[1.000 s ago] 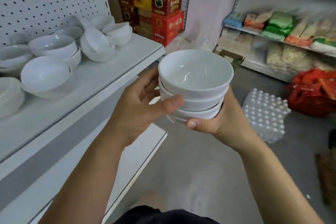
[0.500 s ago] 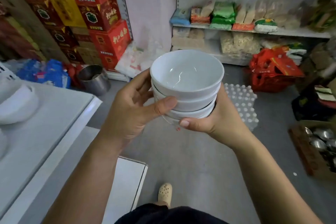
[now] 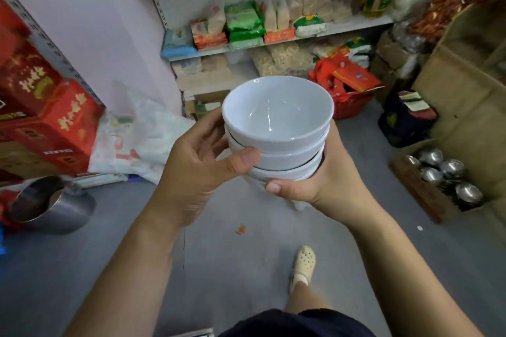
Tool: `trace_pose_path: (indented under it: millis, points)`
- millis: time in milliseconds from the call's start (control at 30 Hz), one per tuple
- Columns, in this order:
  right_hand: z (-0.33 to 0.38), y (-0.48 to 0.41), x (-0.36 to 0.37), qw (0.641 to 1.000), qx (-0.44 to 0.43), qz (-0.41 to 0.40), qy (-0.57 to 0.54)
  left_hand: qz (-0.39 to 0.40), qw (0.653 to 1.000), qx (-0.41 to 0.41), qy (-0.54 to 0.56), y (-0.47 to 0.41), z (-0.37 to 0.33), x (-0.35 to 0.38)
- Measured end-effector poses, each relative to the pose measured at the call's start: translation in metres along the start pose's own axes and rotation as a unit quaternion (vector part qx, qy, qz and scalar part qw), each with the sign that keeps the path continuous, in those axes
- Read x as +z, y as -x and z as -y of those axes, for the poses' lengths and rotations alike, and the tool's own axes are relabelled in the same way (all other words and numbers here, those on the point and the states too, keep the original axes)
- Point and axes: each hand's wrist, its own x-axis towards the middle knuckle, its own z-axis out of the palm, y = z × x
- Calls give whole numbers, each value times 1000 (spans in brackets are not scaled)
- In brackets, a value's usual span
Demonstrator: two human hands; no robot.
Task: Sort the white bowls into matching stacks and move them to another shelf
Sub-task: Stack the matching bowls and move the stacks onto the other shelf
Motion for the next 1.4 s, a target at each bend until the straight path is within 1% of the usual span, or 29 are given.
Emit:
trace_pose_path:
  millis: [100, 167, 333, 400, 467, 533, 667, 767, 967, 1067, 1167, 1400]
  points:
    - [-23, -49, -23, 1000, -5, 9, 20, 2, 1000, 10, 3, -60, 16, 0]
    - [-40, -84, -41, 999, 14, 17, 25, -9, 1000, 15, 7, -100, 23, -1]
    - [-66, -175, -80, 992, 42, 101, 64, -45, 999, 23, 18, -191, 33, -10]
    - [-80, -210, -88, 991, 50, 105, 72, -62, 997, 27, 20, -222, 37, -15]
    - [-92, -241, -90, 992, 63, 82, 68, -76, 996, 29, 20, -251, 40, -22]
    - [-103, -271, -88, 993, 73, 65, 61, -87, 996, 26, 21, -276, 41, -34]
    - [-126, -334, -80, 993, 78, 68, 53, -109, 994, 24, 13, -325, 47, -63]
    - [-144, -383, -71, 993, 72, 75, 48, -111, 993, 33, 9, -365, 57, -91]
    - [-180, -491, -36, 996, 52, 59, 44, -81, 995, 60, -6, -457, 64, -170]
    - [-193, -552, -11, 997, 44, 50, 32, -58, 997, 52, -24, -507, 54, -217]
    - [-207, -606, 9, 998, 35, 41, 28, -47, 998, 49, -19, -553, 49, -259]
    - [-243, -703, 22, 998, 55, 28, 26, -44, 998, 39, -12, -648, 64, -313]
